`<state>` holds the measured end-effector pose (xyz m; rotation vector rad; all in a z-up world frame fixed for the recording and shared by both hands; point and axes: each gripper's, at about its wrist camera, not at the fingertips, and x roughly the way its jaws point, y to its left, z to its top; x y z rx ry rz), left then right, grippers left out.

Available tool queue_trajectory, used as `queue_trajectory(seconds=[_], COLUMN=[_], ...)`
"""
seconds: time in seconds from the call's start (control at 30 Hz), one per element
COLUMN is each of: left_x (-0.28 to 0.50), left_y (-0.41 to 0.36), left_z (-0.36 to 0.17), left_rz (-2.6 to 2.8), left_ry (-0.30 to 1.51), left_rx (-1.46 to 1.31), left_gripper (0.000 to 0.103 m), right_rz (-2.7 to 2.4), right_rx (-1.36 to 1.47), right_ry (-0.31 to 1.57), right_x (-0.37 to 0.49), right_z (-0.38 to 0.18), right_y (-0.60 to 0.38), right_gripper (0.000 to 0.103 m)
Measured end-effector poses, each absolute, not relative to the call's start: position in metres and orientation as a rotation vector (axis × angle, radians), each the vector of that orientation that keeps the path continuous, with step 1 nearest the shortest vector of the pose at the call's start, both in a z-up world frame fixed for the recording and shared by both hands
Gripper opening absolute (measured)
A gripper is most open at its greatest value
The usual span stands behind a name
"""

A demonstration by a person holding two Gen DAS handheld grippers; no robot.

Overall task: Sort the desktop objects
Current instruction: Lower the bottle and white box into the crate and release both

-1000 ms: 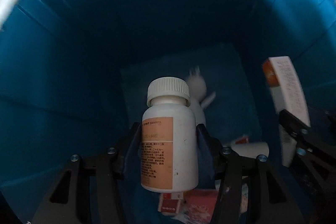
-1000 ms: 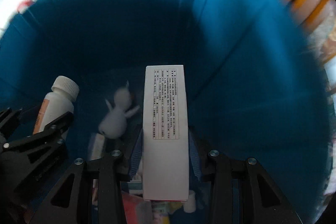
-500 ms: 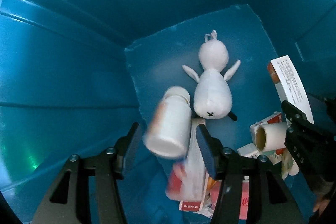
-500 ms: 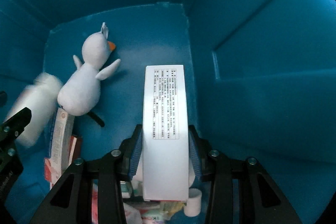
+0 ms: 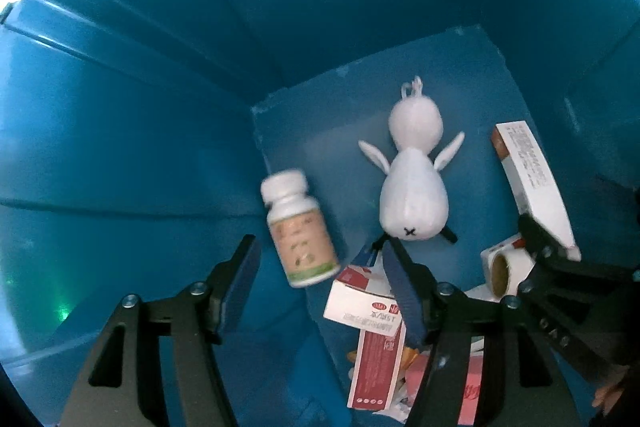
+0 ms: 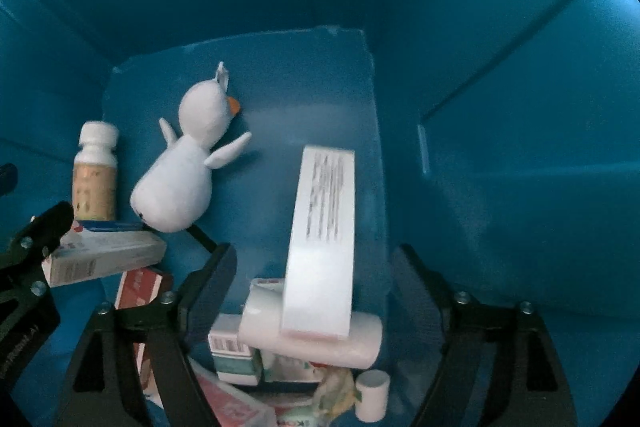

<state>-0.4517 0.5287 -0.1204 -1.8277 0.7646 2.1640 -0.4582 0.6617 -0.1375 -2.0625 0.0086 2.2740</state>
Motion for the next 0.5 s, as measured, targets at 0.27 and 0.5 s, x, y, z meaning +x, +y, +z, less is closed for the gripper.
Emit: queue_trajectory(seconds=[0.27,0.5], left_x=[-0.451,-0.417], left_y=[0.519,0.506], left_z=[-0.091,-0.018], left_rz=[2.235,2.249], left_ry=[0.66,0.514], left_rx=[-1.786,-1.68], left_gripper=[0.063,0.063], right_rz=[2.267,2.332], right_rx=[-2.116,-2.104], right_ry=[-0.044,-0.04], right_x=[-0.482,-0.456], right_z=[-0.137,-0.069], right_y=[0.66,0.659], right_gripper=[0.101,0.103])
